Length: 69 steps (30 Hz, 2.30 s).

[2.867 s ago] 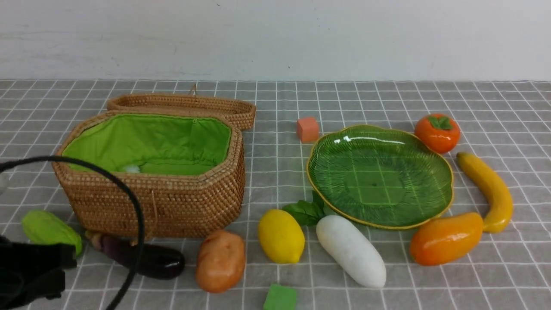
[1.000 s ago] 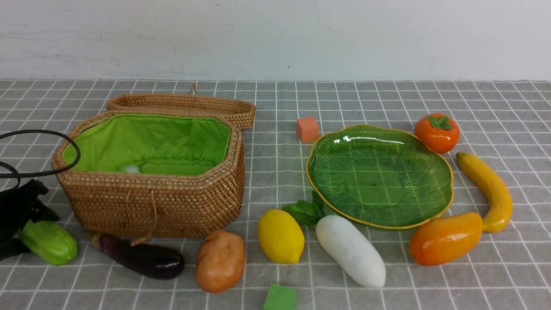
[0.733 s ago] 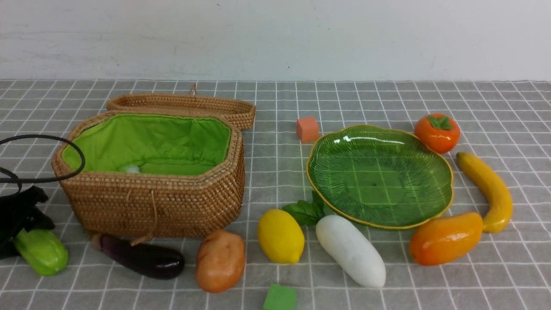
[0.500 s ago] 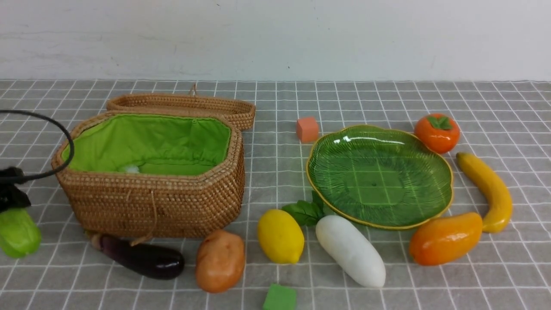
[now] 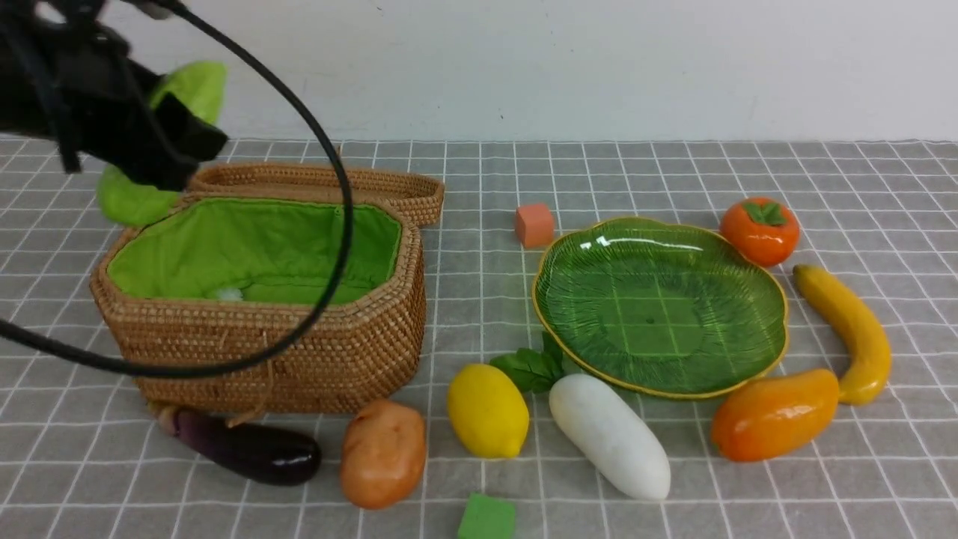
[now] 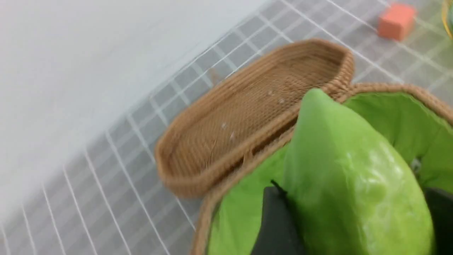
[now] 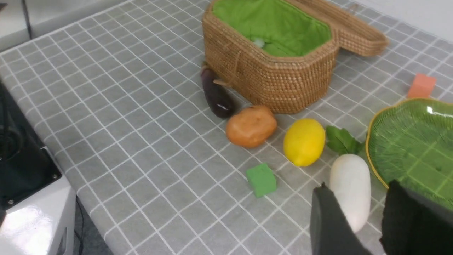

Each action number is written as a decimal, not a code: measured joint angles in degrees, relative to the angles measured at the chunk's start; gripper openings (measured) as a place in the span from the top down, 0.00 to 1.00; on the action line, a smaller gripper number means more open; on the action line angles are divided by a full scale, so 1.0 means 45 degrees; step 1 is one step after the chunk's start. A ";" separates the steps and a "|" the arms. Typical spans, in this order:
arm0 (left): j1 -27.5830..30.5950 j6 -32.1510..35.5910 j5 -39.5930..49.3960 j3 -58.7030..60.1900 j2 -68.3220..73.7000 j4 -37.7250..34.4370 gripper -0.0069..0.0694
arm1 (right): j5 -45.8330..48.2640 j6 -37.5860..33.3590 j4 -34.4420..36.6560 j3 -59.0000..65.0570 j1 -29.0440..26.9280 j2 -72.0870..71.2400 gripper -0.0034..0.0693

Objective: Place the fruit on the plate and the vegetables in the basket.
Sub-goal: Take a chayote with your left arm and place it on the basket on the left, then use the left arm to grab an eggplant and put it into the left basket

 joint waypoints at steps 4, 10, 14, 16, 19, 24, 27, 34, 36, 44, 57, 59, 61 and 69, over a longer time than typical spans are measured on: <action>-0.0967 0.0518 0.0250 -0.0790 0.1916 0.2631 0.30 | 0.0399 0.0333 -0.0235 0.0000 0.0000 0.0000 0.63; -0.1383 0.0433 -0.0335 -0.0802 0.3235 0.4757 0.28 | 0.0524 0.0475 -0.0235 0.0000 0.0000 0.0000 0.63; -0.1383 -0.0690 -0.1222 -0.0802 0.3311 0.5013 0.07 | 0.0524 0.0663 -0.0235 0.0000 0.0000 0.0000 0.63; -0.1383 -0.1399 -0.1164 -0.0802 0.3110 0.4998 0.04 | 0.0524 0.0711 -0.0235 0.0000 0.0000 0.0000 0.63; -0.1383 -0.2726 -0.0254 -0.0802 0.2581 0.4815 0.06 | 0.0524 0.0750 -0.0280 0.0000 0.0000 0.0000 0.63; -0.1413 -0.6213 0.2197 -0.0802 0.1223 0.4140 0.30 | 0.0555 0.0760 -0.0328 0.0000 0.0000 0.0000 0.63; -0.1799 -0.6539 0.3467 -0.0284 0.0371 0.4023 0.53 | 0.0714 0.0760 -0.0354 0.0000 0.0000 0.0000 0.63; -0.3697 -0.3277 0.5048 0.3779 -0.1674 0.3753 0.93 | 0.1678 0.0474 -0.0502 0.0000 0.0000 0.0000 0.63; -0.3918 -0.2843 0.4688 0.4540 -0.1749 0.3753 0.92 | 0.1707 0.0474 -0.0499 0.0000 0.0000 0.0000 0.63; -0.4048 -0.1930 0.2068 0.5816 -0.0130 0.3753 0.39 | 0.1707 0.0474 -0.0516 0.0000 0.0000 0.0000 0.63; -0.4048 0.1255 -0.0472 0.5816 0.1676 0.4440 0.13 | 0.1866 0.0474 -0.0144 0.0000 0.0000 0.0000 0.63; -0.4048 0.1272 -0.0887 0.5816 0.1958 0.4670 0.18 | 0.2010 0.0474 0.0012 0.0000 0.0000 0.0000 0.63; -0.4048 0.1301 -0.1037 0.5816 0.2184 0.4819 0.19 | 0.2029 0.0474 0.0066 0.0000 0.0000 0.0000 0.63; -0.4048 0.1287 -0.1158 0.5816 0.3006 0.5483 0.23 | 0.2209 0.0512 0.0265 0.0000 0.0000 0.0000 0.63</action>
